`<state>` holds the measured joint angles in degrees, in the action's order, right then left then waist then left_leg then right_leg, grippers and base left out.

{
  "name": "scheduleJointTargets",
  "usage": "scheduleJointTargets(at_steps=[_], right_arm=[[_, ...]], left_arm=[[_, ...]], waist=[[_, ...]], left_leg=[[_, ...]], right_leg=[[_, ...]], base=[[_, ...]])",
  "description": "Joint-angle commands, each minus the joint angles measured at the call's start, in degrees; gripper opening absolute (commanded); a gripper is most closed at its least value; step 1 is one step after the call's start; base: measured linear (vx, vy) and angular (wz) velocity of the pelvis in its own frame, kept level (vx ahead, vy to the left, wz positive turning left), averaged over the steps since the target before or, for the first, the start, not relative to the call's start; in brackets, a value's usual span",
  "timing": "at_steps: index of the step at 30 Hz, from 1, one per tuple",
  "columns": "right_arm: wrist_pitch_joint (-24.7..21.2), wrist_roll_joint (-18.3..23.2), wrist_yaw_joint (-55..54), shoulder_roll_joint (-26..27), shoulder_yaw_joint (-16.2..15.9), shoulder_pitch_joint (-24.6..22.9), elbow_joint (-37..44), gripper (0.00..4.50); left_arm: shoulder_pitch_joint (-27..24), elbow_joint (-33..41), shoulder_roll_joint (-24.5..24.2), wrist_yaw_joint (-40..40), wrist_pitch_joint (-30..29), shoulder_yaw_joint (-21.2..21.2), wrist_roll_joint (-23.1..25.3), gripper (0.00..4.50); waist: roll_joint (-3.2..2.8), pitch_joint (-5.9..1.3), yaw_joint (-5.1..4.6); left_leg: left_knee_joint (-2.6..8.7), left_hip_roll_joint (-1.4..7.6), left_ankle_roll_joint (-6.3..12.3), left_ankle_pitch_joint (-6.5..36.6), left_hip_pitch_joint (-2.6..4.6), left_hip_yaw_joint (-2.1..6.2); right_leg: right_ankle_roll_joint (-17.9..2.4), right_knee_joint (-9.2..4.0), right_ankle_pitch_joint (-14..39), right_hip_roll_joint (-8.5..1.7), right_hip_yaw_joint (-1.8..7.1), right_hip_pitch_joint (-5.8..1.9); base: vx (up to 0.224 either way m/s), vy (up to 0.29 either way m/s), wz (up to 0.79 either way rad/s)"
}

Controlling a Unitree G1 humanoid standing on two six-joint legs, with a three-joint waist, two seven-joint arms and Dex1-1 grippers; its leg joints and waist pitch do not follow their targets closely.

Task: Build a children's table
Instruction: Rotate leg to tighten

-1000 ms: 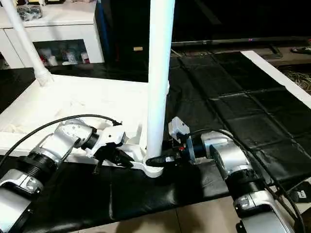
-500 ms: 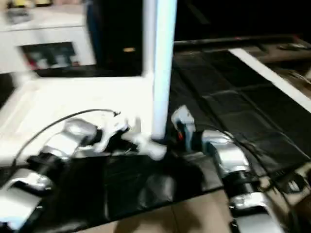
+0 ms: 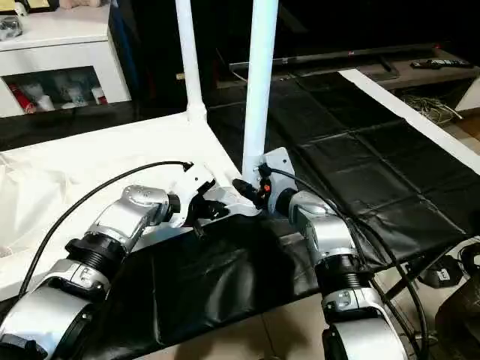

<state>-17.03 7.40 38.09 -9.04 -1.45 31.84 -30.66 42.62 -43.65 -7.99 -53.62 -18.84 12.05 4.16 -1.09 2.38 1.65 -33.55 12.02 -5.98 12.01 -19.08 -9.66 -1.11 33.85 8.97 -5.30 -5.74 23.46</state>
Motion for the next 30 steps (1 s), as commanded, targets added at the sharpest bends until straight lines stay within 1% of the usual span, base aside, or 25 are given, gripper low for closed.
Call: scheduleJointTargets(at_steps=[1, 2, 3, 4, 5, 6, 7, 9, 11, 12, 13, 14, 15, 17, 18, 19, 20, 21, 22, 23, 24, 25, 26, 27, 30], right_arm=[[-1.6, 2.6, 7.5, 0.7, -4.7, -2.5, 1.6, 2.82], [-1.6, 2.8, 8.1, 0.4, -4.7, -2.7, 1.9, 3.01], [-1.4, 3.5, 10.7, -1.1, -4.5, -3.7, 3.1, 3.13], [-1.5, 4.4, 14.2, -3.0, -4.3, -4.9, 4.7, 3.20], [-1.7, 4.9, 16.0, -4.0, -4.3, -5.5, 5.5, 3.23], [-1.9, 5.1, 17.0, -4.6, -4.4, -5.9, 6.1, 3.23], [-1.9, 5.4, 18.9, -5.9, -4.5, -6.3, 6.6, 3.23], [-2.2, 6.0, 22.3, -8.3, -4.8, -6.9, 7.8, 3.56], [-3.4, 7.3, 27.0, -11.5, -4.8, -7.1, 9.5, 3.65], [-3.7, 7.7, 28.3, -12.4, -5.0, -7.1, 9.9, 3.65], [-3.9, 7.8, 29.0, -12.8, -5.1, -7.2, 10.2, 3.82], [-4.3, 7.9, 31.8, -14.5, -6.0, -7.2, 10.9, 3.82], [-4.6, 7.7, 33.5, -15.5, -6.8, -7.2, 11.2, 4.02], [-4.0, 7.1, 35.9, -16.7, -8.0, -6.9, 11.2, 4.10], [-3.1, 6.8, 36.8, -17.1, -8.4, -6.6, 11.1, 4.31], [-3.1, 6.8, 36.8, -17.1, -8.4, -6.6, 11.1, 4.31], [-2.4, 6.7, 37.7, -17.3, -8.8, -6.3, 11.0, 4.41], [-1.3, 6.6, 39.0, -17.6, -9.4, -6.1, 11.0, 4.41], [-1.3, 6.6, 39.0, -17.6, -9.4, -6.1, 11.0, 4.41], [-0.1, 6.9, 40.4, -17.6, -9.9, -5.9, 11.2, 4.41], [0.0, 7.1, 41.3, -17.6, -10.0, -5.8, 11.2, 4.41], [0.0, 7.3, 41.7, -17.6, -10.1, -5.8, 11.3, 4.41], [0.3, 7.5, 42.1, -17.3, -10.2, -5.5, 10.9, 4.14], [0.3, 7.5, 42.1, -17.2, -10.2, -5.4, 10.8, 4.14], [0.8, 7.9, 43.0, -16.5, -10.7, -4.6, 9.4, 3.89]], left_arm=[[0.4, 2.6, 0.6, -2.5, 2.8, 0.6, -2.1, 0.00], [0.4, 2.7, 0.3, -2.8, 3.0, 0.8, -2.0, 0.00], [0.1, 2.7, -0.7, -4.5, 4.2, 1.4, -1.7, 0.00], [-0.3, 2.9, -1.8, -6.8, 5.1, 2.0, -1.5, 0.00], [-0.6, 3.1, -2.5, -7.9, 5.5, 2.4, -1.4, 0.00], [-0.7, 3.3, -2.9, -8.6, 5.7, 2.7, -1.3, 0.00], [-1.1, 3.7, -3.8, -10.6, 6.4, 3.2, -1.3, 0.00], [-1.6, 4.7, -5.5, -14.3, 7.5, 4.1, -1.5, 0.00], [-1.9, 5.3, -8.0, -19.9, 10.1, 5.7, -1.5, 0.00], [-2.0, 5.4, -8.6, -21.4, 10.8, 6.2, -1.4, 0.00], [-2.0, 5.4, -9.0, -22.1, 11.2, 6.4, -1.4, 0.00], [-2.1, 5.6, -10.2, -24.7, 12.1, 7.2, -1.5, 0.00], [-2.1, 5.9, -10.8, -26.2, 12.6, 7.6, -1.5, 0.00], [-2.2, 6.2, -11.8, -28.4, 13.3, 8.6, -1.0, 0.00], [-2.1, 6.3, -12.3, -29.4, 13.6, 9.3, -0.6, 0.00], [-2.1, 6.3, -12.3, -29.4, 13.6, 9.3, -0.6, 0.00], [-2.3, 6.6, -12.6, -30.6, 14.1, 9.9, -0.4, 0.00], [-2.5, 7.1, -12.8, -31.7, 14.3, 10.6, -0.4, 0.00], [-2.5, 7.1, -12.8, -31.7, 14.3, 10.6, -0.4, 0.00], [-3.0, 8.0, -13.1, -32.8, 14.5, 11.4, -0.3, 0.00], [-3.1, 8.3, -13.2, -33.2, 14.8, 11.8, -0.3, 0.00], [-3.3, 8.5, -13.3, -33.4, 15.0, 12.0, -0.3, 0.00], [-3.6, 8.9, -13.4, -33.7, 15.0, 12.2, -0.3, 0.00], [-3.6, 9.0, -13.5, -33.7, 15.0, 12.2, -0.3, 0.00], [-4.1, 9.8, -13.6, -34.1, 15.0, 12.5, -0.5, 0.00]], waist=[[0.10, -3.55, 0.50], [0.24, -3.62, 0.69], [0.17, -3.60, 0.67], [0.91, -3.60, 1.03], [1.20, -3.60, 1.14], [1.06, -3.59, 1.27], [0.43, -3.53, 1.40], [0.48, -3.47, 1.51], [0.52, -3.37, 2.09], [0.42, -3.34, 2.23], [0.38, -3.33, 2.30], [0.19, -3.35, 2.47], [0.28, -3.36, 2.57], [0.52, -3.46, 3.22], [0.48, -3.39, 3.52], [0.50, -3.40, 3.60], [0.71, -3.35, 3.76], [1.10, -3.38, 3.78], [0.95, -3.35, 3.93], [1.25, -3.32, 4.09], [1.12, -3.35, 4.19], [1.74, -3.28, 4.16], [1.45, -3.21, 4.40], [1.33, -3.25, 4.64], [1.51, -3.19, 4.65]], left_leg=[[3.61, 0.24, 5.12, 9.2, -1.03, -0.17], [3.57, 0.29, 5.67, 8.8, -1.01, -0.19], [3.57, 0.35, 5.83, 8.5, -1.09, -0.18], [3.55, 0.38, 6.36, 7.8, -1.13, -0.20], [3.51, 0.57, 7.14, 7.1, -1.23, -0.24], [3.48, 0.58, 7.35, 6.8, -1.24, -0.26], [3.48, 0.60, 7.21, 6.5, -1.22, -0.26], [3.49, 0.61, 7.03, 7.1, -1.03, -0.33], [3.58, 0.74, 6.65, 8.2, -0.97, -0.37], [3.65, 0.85, 6.34, 8.4, -0.95, -0.40], [3.64, 0.90, 6.10, 8.6, -0.94, -0.36], [3.58, 0.85, 5.74, 8.6, -0.86, -0.45], [3.63, 0.90, 5.64, 8.6, -0.80, -0.42], [3.62, 1.09, 5.45, 7.8, -0.74, -0.44], [3.62, 1.12, 5.25, 7.6, -0.68, -0.52], [3.63, 1.12, 5.08, 7.6, -0.67, -0.53], [3.69, 1.11, 4.80, 7.6, -0.71, -0.52], [3.68, 1.12, 4.76, 7.4, -0.74, -0.56], [3.67, 1.16, 4.65, 7.6, -0.74, -0.53], [3.75, 1.20, 4.52, 7.2, -0.75, -0.48], [3.76, 1.28, 4.46, 7.3, -0.72, -0.48], [3.74, 1.27, 4.55, 7.3, -0.72, -0.59], [3.81, 1.30, 4.41, 7.1, -0.69, -0.51], [3.80, 1.40, 4.21, 7.1, -0.53, -0.50], [3.82, 1.29, 3.99, 7.3, -0.58, -0.56]], right_leg=[[-11.2, -4.50, 16.2, -2.44, 2.32, -3.90], [-11.7, -4.32, 15.2, -2.49, 2.38, -4.03], [-12.0, -4.21, 14.7, -2.53, 2.43, -3.98], [-12.0, -4.11, 14.5, -2.63, 2.44, -4.16], [-12.4, -3.94, 13.3, -2.69, 2.58, -4.13], [-12.6, -3.82, 12.9, -2.70, 2.60, -4.13], [-12.9, -3.81, 12.8, -2.82, 2.58, -4.04], [-12.8, -3.98, 13.5, -2.65, 2.49, -3.99], [-12.1, -4.17, 15.7, -2.69, 2.50, -3.99], [-12.0, -4.12, 16.1, -2.72, 2.52, -3.90], [-11.9, -4.07, 16.4, -2.74, 2.50, -3.85], [-11.7, -4.13, 16.6, -2.71, 2.50, -3.78], [-11.7, -4.12, 16.6, -2.65, 2.48, -3.79], [-11.9, -3.78, 15.6, -2.77, 2.59, -3.73], [-12.0, -3.81, 15.5, -2.84, 2.66, -3.56], [-12.0, -3.78, 15.5, -2.85, 2.67, -3.56], [-12.0, -3.72, 15.7, -2.87, 2.67, -3.58], [-11.9, -3.72, 15.7, -2.88, 2.68, -3.63], [-11.8, -3.70, 16.1, -3.01, 2.69, -3.58], [-11.6, -3.58, 16.5, -3.01, 2.72, -3.58], [-11.5, -3.62, 16.6, -3.13, 2.76, -3.55], [-11.4, -3.72, 16.6, -3.05, 2.75, -3.52], [-11.3, -3.64, 16.9, -3.08, 2.79, -3.48], [-11.4, -3.61, 16.9, -3.21, 2.83, -3.38], [-11.6, -3.56, 16.4, -3.08, 2.84, -3.40]], base=[[0.000, 0.000, 0.00], [0.000, 0.000, 0.00], [0.000, 0.000, 0.00], [0.000, 0.000, 0.00], [0.000, 0.000, 0.00], [0.000, 0.000, 0.00], [0.000, 0.000, 0.00], [0.000, 0.000, 0.00], [0.000, 0.000, 0.00], [0.000, 0.000, 0.00], [0.000, 0.000, 0.00], [0.000, 0.000, 0.00], [0.000, 0.000, 0.00], [0.000, 0.000, 0.00], [0.000, 0.000, 0.00], [0.000, 0.000, 0.00], [0.000, 0.000, 0.00], [0.000, 0.000, 0.00], [0.000, 0.000, 0.00], [0.000, 0.000, 0.00], [0.000, 0.000, 0.00], [0.000, 0.000, 0.00], [0.000, 0.000, 0.00], [0.000, 0.000, 0.00], [0.000, 0.000, 0.00]])
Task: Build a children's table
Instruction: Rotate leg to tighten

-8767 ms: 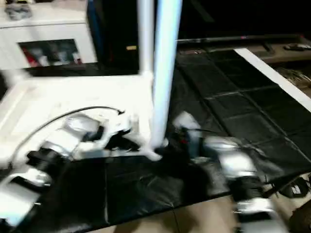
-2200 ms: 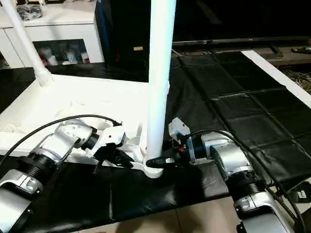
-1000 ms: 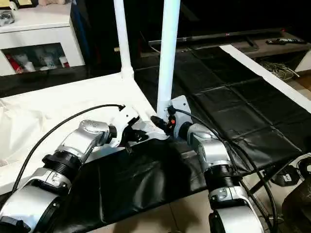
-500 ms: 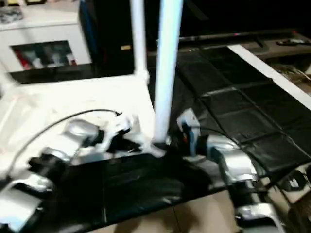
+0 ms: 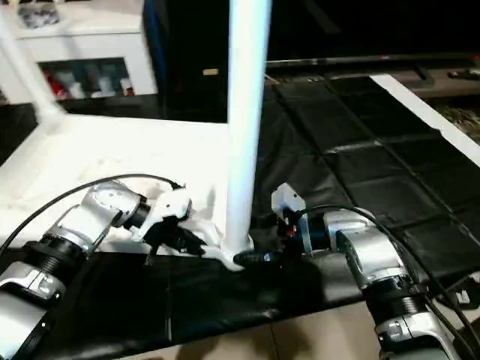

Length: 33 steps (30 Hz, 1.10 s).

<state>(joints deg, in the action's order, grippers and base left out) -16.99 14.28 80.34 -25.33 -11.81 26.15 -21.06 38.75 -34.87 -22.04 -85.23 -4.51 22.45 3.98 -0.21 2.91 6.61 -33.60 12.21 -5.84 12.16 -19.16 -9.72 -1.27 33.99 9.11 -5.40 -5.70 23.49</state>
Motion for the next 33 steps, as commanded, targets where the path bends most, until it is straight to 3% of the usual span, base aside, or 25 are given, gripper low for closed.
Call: scheduleJointTargets(at_steps=[1, 11, 12, 13, 16, 17, 21, 29, 30, 33], right_arm=[[0.6, 1.1, 1.2, 0.0, -0.4, 1.4, -0.6, 3.76], [0.6, 1.6, 3.1, 0.6, -0.4, 2.3, -1.9, 2.92], [0.7, 1.6, 3.1, 0.6, -0.5, 2.4, -2.1, 2.92], [0.7, 1.6, 3.2, 0.6, -0.5, 2.5, -2.1, 2.82], [1.0, 1.6, 3.5, 0.6, -0.8, 2.6, -2.5, 2.51], [1.0, 1.6, 3.7, 0.6, -0.8, 2.7, -2.7, 2.44], [0.9, 1.6, 3.8, 0.8, -0.7, 2.8, -2.7, 2.14], [0.0, 1.9, 0.6, 2.5, -0.2, 1.2, -0.9, 2.04], [-3.1, 1.7, -4.5, 4.6, 0.3, 0.8, 0.4, 2.04], [-4.2, 1.5, -6.8, 5.6, 0.5, 0.8, 0.8, 2.02]], left_arm=[[-0.3, 1.2, 0.4, -2.4, 0.6, 2.1, -0.4, 0.00], [-0.7, 1.8, -0.3, -1.8, 0.6, 1.8, -0.2, 0.00], [-0.8, 1.9, -0.4, -1.8, 0.5, 1.8, -0.2, 0.00], [-0.8, 1.9, -0.4, -1.8, 0.5, 1.8, -0.2, 0.00], [-1.0, 2.1, -0.4, -1.7, 0.4, 1.8, -0.1, 0.00], [-0.9, 2.0, -0.3, -1.6, 0.4, 1.8, -0.2, 0.00], [-0.5, 1.3, 0.0, -1.2, 0.5, 1.7, -0.1, 0.00], [0.3, -0.1, 2.5, 4.0, -2.1, -0.1, -0.3, 0.00], [0.4, 0.3, 5.3, 8.2, -5.2, -2.3, -1.8, 0.00], [0.5, 0.5, 6.5, 10.1, -6.6, -3.3, -2.5, 0.00]], waist=[[0.67, -3.72, -0.21], [0.71, -3.83, -0.11], [0.32, -3.86, -0.04], [0.55, -3.85, -0.15], [0.50, -3.91, -0.15], [0.04, -3.90, -0.13], [0.28, -3.92, -0.20], [0.23, -3.80, -0.30], [0.26, -3.75, -0.20], [0.20, -3.64, -0.52]], left_leg=[[3.87, 1.09, 3.81, 7.0, -0.47, -0.50], [3.74, 1.01, 3.87, 6.1, -0.68, -0.44], [3.76, 1.03, 3.79, 6.1, -0.63, -0.37], [3.73, 1.00, 3.78, 6.1, -0.66, -0.43], [3.72, 1.01, 3.70, 6.1, -0.66, -0.40], [3.70, 0.98, 3.63, 6.1, -0.62, -0.38], [3.66, 0.96, 3.62, 6.2, -0.65, -0.43], [3.74, 0.89, 3.09, 7.8, -0.56, -0.43], [3.76, 0.85, 2.97, 8.2, -0.40, -0.43], [3.86, 0.57, 2.04, 8.9, -0.51, -0.29]], right_leg=[[-11.4, -3.71, 16.3, -2.97, 2.81, -3.44], [-11.3, -3.51, 15.3, -2.94, 2.79, -3.62], [-11.5, -3.44, 15.1, -2.98, 2.78, -3.60], [-11.6, -3.46, 14.6, -2.88, 2.78, -3.62], [-12.0, -3.37, 14.0, -2.90, 2.77, -3.69], [-12.1, -3.37, 14.0, -2.88, 2.77, -3.66], [-12.5, -3.35, 13.1, -2.81, 2.76, -3.72], [-11.5, -3.73, 16.1, -2.77, 2.71, -3.70], [-11.1, -3.93, 17.3, -2.78, 2.70, -3.63], [-9.7, -4.35, 20.8, -2.78, 2.57, -3.75]], base=[[0.000, 0.000, 0.00], [0.000, 0.000, 0.00], [0.000, 0.000, 0.00], [0.000, 0.000, 0.00], [0.000, 0.000, 0.00], [0.000, 0.000, 0.00], [0.000, 0.000, 0.00], [0.000, 0.000, 0.00], [0.000, 0.000, 0.00], [0.000, 0.000, 0.00]])
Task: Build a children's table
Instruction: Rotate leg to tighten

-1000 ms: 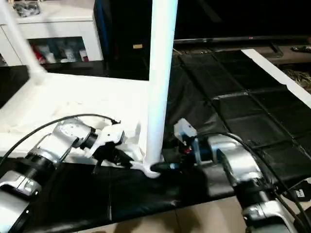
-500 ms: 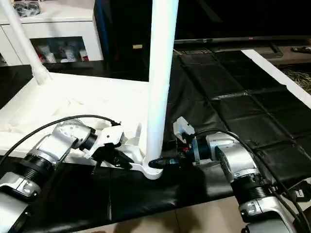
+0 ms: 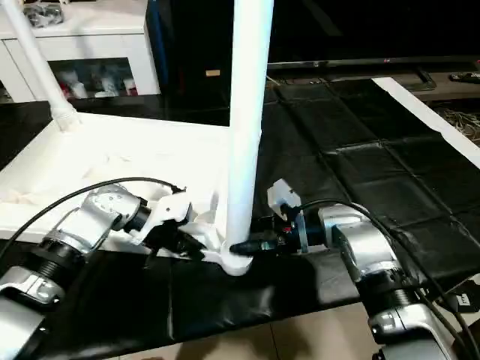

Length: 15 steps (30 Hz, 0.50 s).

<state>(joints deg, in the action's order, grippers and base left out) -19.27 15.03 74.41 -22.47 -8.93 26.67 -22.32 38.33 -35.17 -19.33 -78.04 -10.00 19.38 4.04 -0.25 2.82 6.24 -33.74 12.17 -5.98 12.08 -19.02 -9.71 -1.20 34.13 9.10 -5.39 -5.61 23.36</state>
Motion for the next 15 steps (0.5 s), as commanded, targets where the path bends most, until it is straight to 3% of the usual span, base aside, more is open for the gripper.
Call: scheduleJointTargets(at_steps=[1, 2, 3, 4, 5, 6, 7, 10, 11, 12, 13, 15], right_arm=[[-3.7, -0.5, -7.1, 5.2, -1.8, 0.7, 1.8, 2.02], [-5.1, -1.5, -13.8, 8.2, -0.6, 1.3, 0.3, 2.01], [-6.0, -2.1, -17.6, 9.9, 0.2, 1.6, -0.6, 2.01], [-6.0, -2.1, -17.6, 9.9, 0.2, 1.6, -0.6, 2.01], [-6.8, -3.1, -23.3, 12.6, 1.2, 2.5, -2.4, 2.01], [-7.1, -3.7, -26.3, 14.2, 1.5, 2.8, -3.2, 2.01], [-7.1, -3.7, -26.3, 14.2, 1.5, 2.8, -3.2, 2.01], [-7.1, -5.4, -36.3, 18.9, 2.9, 4.4, -5.9, 2.01], [-7.3, -5.7, -37.8, 19.5, 3.4, 4.7, -6.3, 2.01], [-7.3, -5.8, -38.3, 19.9, 3.7, 4.8, -6.6, 2.01], [-6.8, -5.7, -38.0, 20.1, 3.8, 4.9, -6.7, 2.01], [-6.5, -5.3, -37.0, 20.4, 4.3, 4.6, -6.2, 2.57]], left_arm=[[1.1, 1.4, 6.2, 6.0, -4.2, -1.5, -3.5, 0.00], [1.2, 1.7, 8.5, 9.5, -6.8, -2.3, -3.7, 0.00], [1.2, 1.8, 9.8, 11.5, -8.2, -2.7, -3.8, 0.00], [1.2, 1.8, 9.8, 11.5, -8.2, -2.7, -3.8, 0.00], [1.8, 1.0, 11.7, 15.4, -9.9, -3.7, -3.5, 0.00], [2.1, 0.7, 12.9, 18.0, -11.0, -4.6, -3.5, 0.00], [2.1, 0.7, 12.9, 18.0, -11.0, -4.6, -3.5, 0.00], [2.6, 0.0, 16.1, 25.2, -13.8, -7.4, -3.5, 0.00], [2.6, 0.1, 16.4, 25.9, -14.1, -7.7, -3.4, 0.00], [2.5, 0.3, 16.5, 26.0, -14.0, -7.7, -3.4, 0.00], [2.5, 0.4, 16.5, 25.8, -13.8, -7.8, -3.4, 0.00], [2.3, 0.9, 16.0, 25.5, -13.4, -7.5, -3.1, 0.00]], waist=[[0.43, -3.50, -0.49], [1.45, -3.48, -0.76], [0.78, -3.45, -1.03], [0.86, -3.40, -1.47], [0.26, -3.52, -2.11], [0.26, -3.52, -2.11], [0.69, -3.46, -3.08], [0.18, -3.71, -3.90], [0.38, -3.74, -4.19], [0.71, -3.77, -4.22], [0.41, -3.70, -4.00], [0.53, -3.63, -3.92]], left_leg=[[4.07, 0.59, 2.16, 9.2, -0.75, -0.27], [4.08, 0.58, 2.10, 8.8, -0.95, -0.27], [4.14, 0.50, 1.23, 8.2, -0.90, -0.08], [4.20, 0.40, 1.10, 8.3, -1.14, 0.02], [4.11, 0.13, 1.14, 8.5, -1.17, 0.17], [4.11, 0.13, 1.14, 8.5, -1.17, 0.17], [3.93, -0.08, 1.50, 8.5, -1.29, 0.02], [3.78, -0.09, 2.52, 7.4, -1.38, 0.04], [3.77, -0.18, 2.63, 7.4, -1.37, -0.01], [3.74, -0.26, 2.91, 7.3, -1.42, -0.06], [3.78, -0.19, 3.49, 7.5, -1.16, -0.11], [3.89, -0.03, 4.15, 8.0, -1.20, -0.08]], right_leg=[[-8.6, -4.67, 22.4, -2.68, 2.48, -3.57], [-8.2, -4.61, 22.6, -2.64, 2.48, -3.58], [-8.0, -4.45, 23.4, -2.84, 2.46, -3.40], [-7.5, -4.63, 24.5, -2.85, 2.33, -3.53], [-6.3, -4.95, 26.1, -2.88, 2.21, -3.55], [-6.3, -4.95, 26.1, -2.88, 2.21, -3.55], [-6.5, -5.24, 25.5, -2.60, 2.17, -3.40], [-8.1, -4.92, 21.8, -2.53, 2.25, -3.52], [-8.5, -4.92, 21.3, -2.40, 2.19, -3.51], [-8.4, -4.96, 21.3, -2.35, 2.17, -3.57], [-8.5, -5.08, 21.5, -2.40, 2.25, -3.35], [-8.6, -5.02, 21.2, -2.37, 2.26, -3.41]], base=[[0.000, 0.000, 0.00], [0.000, 0.000, 0.00], [0.000, 0.000, 0.00], [0.000, 0.000, 0.00], [0.000, 0.000, 0.00], [0.000, 0.000, 0.00], [0.000, 0.000, 0.00], [0.000, 0.000, 0.00], [0.000, 0.000, 0.00], [0.000, 0.000, 0.00], [0.000, 0.000, 0.00], [0.000, 0.000, 0.00]])
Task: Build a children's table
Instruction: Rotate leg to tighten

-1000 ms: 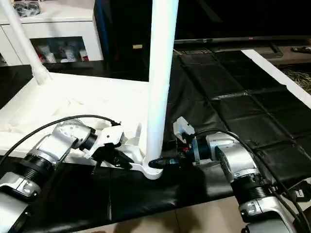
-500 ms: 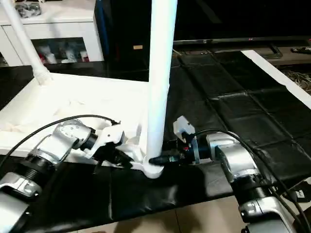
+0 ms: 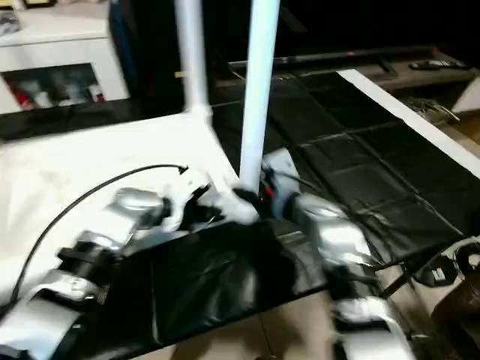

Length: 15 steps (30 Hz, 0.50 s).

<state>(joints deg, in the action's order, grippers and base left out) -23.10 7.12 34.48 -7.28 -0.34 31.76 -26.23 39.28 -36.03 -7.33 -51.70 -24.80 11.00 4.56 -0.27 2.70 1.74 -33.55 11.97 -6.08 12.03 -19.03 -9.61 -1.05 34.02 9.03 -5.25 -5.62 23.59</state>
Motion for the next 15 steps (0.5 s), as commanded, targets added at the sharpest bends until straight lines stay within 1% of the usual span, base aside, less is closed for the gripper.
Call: scheduleJointTargets(at_steps=[1, 2, 3, 4, 5, 6, 7, 8, 9, 10, 11, 12, 13, 14, 15], right_arm=[[-2.8, 2.7, 3.1, 5.1, -4.2, -0.5, -2.1, 2.71], [-3.0, 2.6, 2.9, 5.2, -4.0, -0.6, -2.0, 2.71], [-2.4, 2.8, 3.1, 4.9, -3.4, -0.7, -2.0, 2.80], [-2.4, 2.8, 3.1, 4.9, -3.4, -0.7, -2.0, 2.92], [-1.9, 2.7, 3.6, 4.3, -3.5, -0.9, -1.8, 3.14], [-0.5, 1.9, 4.3, 3.1, -3.9, -1.6, -1.1, 3.19], [-0.5, 2.0, 4.8, 2.7, -4.0, -1.8, -0.6, 3.19], [-0.3, 2.1, 6.3, 1.4, -4.2, -2.7, 0.9, 3.28], [-0.3, 2.5, 8.2, 0.2, -4.5, -3.5, 2.4, 3.50], [-0.3, 2.6, 8.4, 0.1, -4.5, -3.6, 2.5, 3.50], [-0.6, 3.5, 11.8, -2.2, -4.7, -5.2, 5.2, 3.58], [-0.9, 4.0, 13.7, -3.8, -4.7, -6.4, 6.8, 3.74], [-1.5, 4.5, 16.0, -6.3, -4.6, -8.0, 9.2, 3.74], [-1.7, 4.9, 17.5, -8.1, -4.3, -9.2, 10.7, 3.89], [-1.7, 5.2, 18.7, -9.8, -3.8, -10.2, 11.9, 3.96]], left_arm=[[1.4, 1.8, 3.7, -1.0, 1.8, 1.0, -3.5, 0.00], [1.3, 2.0, 3.5, -0.9, 2.1, 1.1, -3.3, 0.00], [1.2, 1.9, 2.8, -1.2, 2.7, 1.3, -2.8, 0.00], [1.2, 1.9, 2.8, -1.2, 2.7, 1.3, -2.8, 0.00], [1.0, 2.0, 2.0, -1.8, 3.5, 1.6, -2.3, 0.00], [0.7, 2.5, 0.7, -2.9, 4.1, 2.0, -1.7, 0.00], [0.6, 2.5, 0.4, -3.2, 4.5, 2.2, -1.6, 0.00], [0.4, 2.8, -0.8, -4.4, 5.9, 2.9, -1.1, 0.00], [0.3, 2.7, -1.5, -5.4, 6.7, 3.2, -1.0, 0.00], [0.3, 2.7, -1.6, -5.5, 6.8, 3.2, -1.0, 0.00], [0.3, 2.3, -2.4, -6.7, 8.3, 3.5, -0.8, 0.00], [0.3, 1.8, -2.8, -7.0, 9.2, 3.6, -0.7, 0.00], [0.6, 1.2, -3.5, -7.0, 9.5, 3.5, -0.3, 0.00], [0.8, 0.8, -3.9, -7.0, 9.7, 3.4, -0.2, 0.00], [0.9, 0.7, -4.3, -7.2, 10.1, 3.3, -0.2, 0.00]], waist=[[0.49, -3.49, 0.58], [0.49, -3.48, 0.51], [0.75, -3.48, 0.52], [0.63, -3.51, 0.63], [0.57, -3.52, 0.75], [0.62, -3.52, 0.74], [0.60, -3.53, 0.78], [0.49, -3.54, 0.86], [0.55, -3.60, 0.86], [0.43, -3.63, 1.02], [0.59, -3.61, 1.18], [0.65, -3.71, 1.41], [0.87, -3.65, 1.53], [0.79, -3.67, 2.02], [0.17, -3.67, 2.31]], left_leg=[[3.75, 0.25, 4.34, 8.3, -1.24, -0.14], [3.77, 0.24, 4.40, 8.4, -1.26, -0.15], [3.78, 0.27, 4.47, 8.4, -1.25, -0.17], [3.75, 0.27, 4.49, 8.4, -1.15, -0.17], [3.80, 0.35, 4.52, 8.1, -1.17, -0.13], [3.79, 0.39, 4.55, 8.0, -1.18, -0.17], [3.80, 0.44, 4.53, 8.1, -1.17, -0.17], [3.80, 0.38, 4.75, 7.7, -1.22, -0.18], [3.76, 0.38, 4.85, 7.4, -1.26, -0.19], [3.75, 0.48, 5.17, 6.8, -1.22, -0.21], [3.75, 0.52, 5.50, 6.6, -1.25, -0.19], [3.63, 0.61, 5.86, 6.2, -1.10, -0.31], [3.64, 0.61, 6.07, 6.0, -1.26, -0.33], [3.54, 0.67, 6.42, 5.7, -1.08, -0.41], [3.54, 0.68, 6.28, 5.7, -0.95, -0.31]], right_leg=[[-8.9, -4.87, 21.0, -2.57, 2.30, -3.68], [-9.0, -4.81, 20.7, -2.55, 2.34, -3.68], [-9.1, -4.84, 20.7, -2.57, 2.34, -3.66], [-9.2, -4.84, 20.7, -2.65, 2.37, -3.62], [-9.5, -4.74, 20.2, -2.72, 2.42, -3.66], [-9.7, -4.64, 19.5, -2.72, 2.48, -3.65], [-9.7, -4.61, 19.3, -2.77, 2.49, -3.65], [-9.7, -4.58, 18.5, -2.69, 2.51, -3.72], [-9.8, -4.48, 17.7, -2.68, 2.57, -3.80], [-10.2, -4.35, 16.0, -2.68, 2.63, -3.82], [-10.6, -4.22, 15.0, -2.64, 2.63, -3.93], [-11.1, -4.03, 13.9, -2.71, 2.71, -3.81], [-11.1, -4.05, 13.7, -2.69, 2.72, -3.94], [-11.1, -3.97, 13.0, -2.62, 2.79, -3.87], [-11.2, -3.84, 12.8, -2.63, 2.75, -3.86]], base=[[0.000, 0.000, 0.00], [0.000, 0.000, 0.00], [0.000, 0.000, 0.00], [0.000, 0.000, 0.00], [0.000, 0.000, 0.00], [0.000, 0.000, 0.00], [0.000, 0.000, 0.00], [0.000, 0.000, 0.00], [0.000, 0.000, 0.00], [0.000, 0.000, 0.00], [0.000, 0.000, 0.00], [0.000, 0.000, 0.00], [0.000, 0.000, 0.00], [0.000, 0.000, 0.00], [0.000, 0.000, 0.00]])
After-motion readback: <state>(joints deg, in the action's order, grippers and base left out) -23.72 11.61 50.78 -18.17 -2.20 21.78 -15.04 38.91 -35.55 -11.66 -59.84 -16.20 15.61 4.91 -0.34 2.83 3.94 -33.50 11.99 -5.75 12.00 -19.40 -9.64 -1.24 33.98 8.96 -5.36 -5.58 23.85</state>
